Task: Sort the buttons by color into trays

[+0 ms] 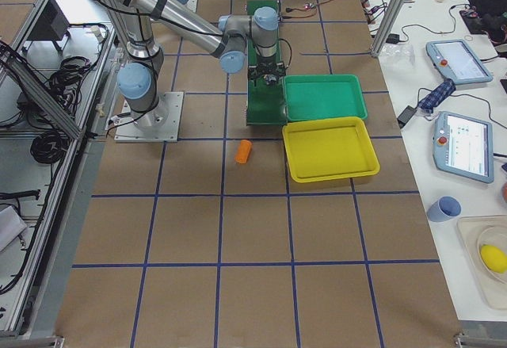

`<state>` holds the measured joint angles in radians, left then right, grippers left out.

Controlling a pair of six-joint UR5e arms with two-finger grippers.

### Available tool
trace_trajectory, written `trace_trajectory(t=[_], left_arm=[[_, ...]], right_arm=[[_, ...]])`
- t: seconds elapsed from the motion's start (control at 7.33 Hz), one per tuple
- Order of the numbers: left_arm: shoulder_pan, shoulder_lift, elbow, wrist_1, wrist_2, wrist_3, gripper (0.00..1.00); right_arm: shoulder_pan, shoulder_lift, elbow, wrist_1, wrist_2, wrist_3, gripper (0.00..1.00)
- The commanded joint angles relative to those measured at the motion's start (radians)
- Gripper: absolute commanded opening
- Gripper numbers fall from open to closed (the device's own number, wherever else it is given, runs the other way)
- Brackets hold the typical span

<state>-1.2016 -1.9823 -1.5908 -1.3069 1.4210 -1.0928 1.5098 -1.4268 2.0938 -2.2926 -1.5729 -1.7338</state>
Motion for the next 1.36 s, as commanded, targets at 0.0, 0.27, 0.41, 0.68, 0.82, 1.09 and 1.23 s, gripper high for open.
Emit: trace_trajectory(t=[0.0, 0.27, 0.41, 0.68, 0.82, 1.09, 1.23], left_arm=[[-0.175, 0.158, -0.123, -0.055, 0.001, -0.101, 0.00], [-0.295, 0.194, -0.254, 0.059, 0.001, -0.200, 0.00], [-0.303, 0.192, -0.344, 0.157, -0.005, -0.257, 0.00], [-0.315, 0.188, -0.389, 0.264, -0.011, -0.388, 0.15], [-0.326, 0.194, -0.390, 0.261, -0.007, -0.391, 0.57], [-0.329, 0.209, -0.379, 0.278, -0.008, -0.403, 1.00], [-0.320, 0.223, -0.353, 0.276, 0.002, -0.403, 1.00]], right_arm=[[0.003, 0.003, -0.001, 0.002, 0.002, -0.003, 0.98], [0.006, 0.005, -0.003, 0.001, 0.002, -0.003, 0.88], [0.007, 0.005, 0.000, 0.001, 0.001, -0.006, 0.70], [0.007, 0.005, -0.004, 0.002, -0.001, -0.019, 0.22], [0.007, 0.005, -0.009, 0.001, -0.009, -0.030, 0.08], [0.007, 0.035, -0.097, 0.007, -0.013, -0.029, 0.07], [0.006, 0.090, -0.173, 0.019, -0.018, -0.027, 0.07]])
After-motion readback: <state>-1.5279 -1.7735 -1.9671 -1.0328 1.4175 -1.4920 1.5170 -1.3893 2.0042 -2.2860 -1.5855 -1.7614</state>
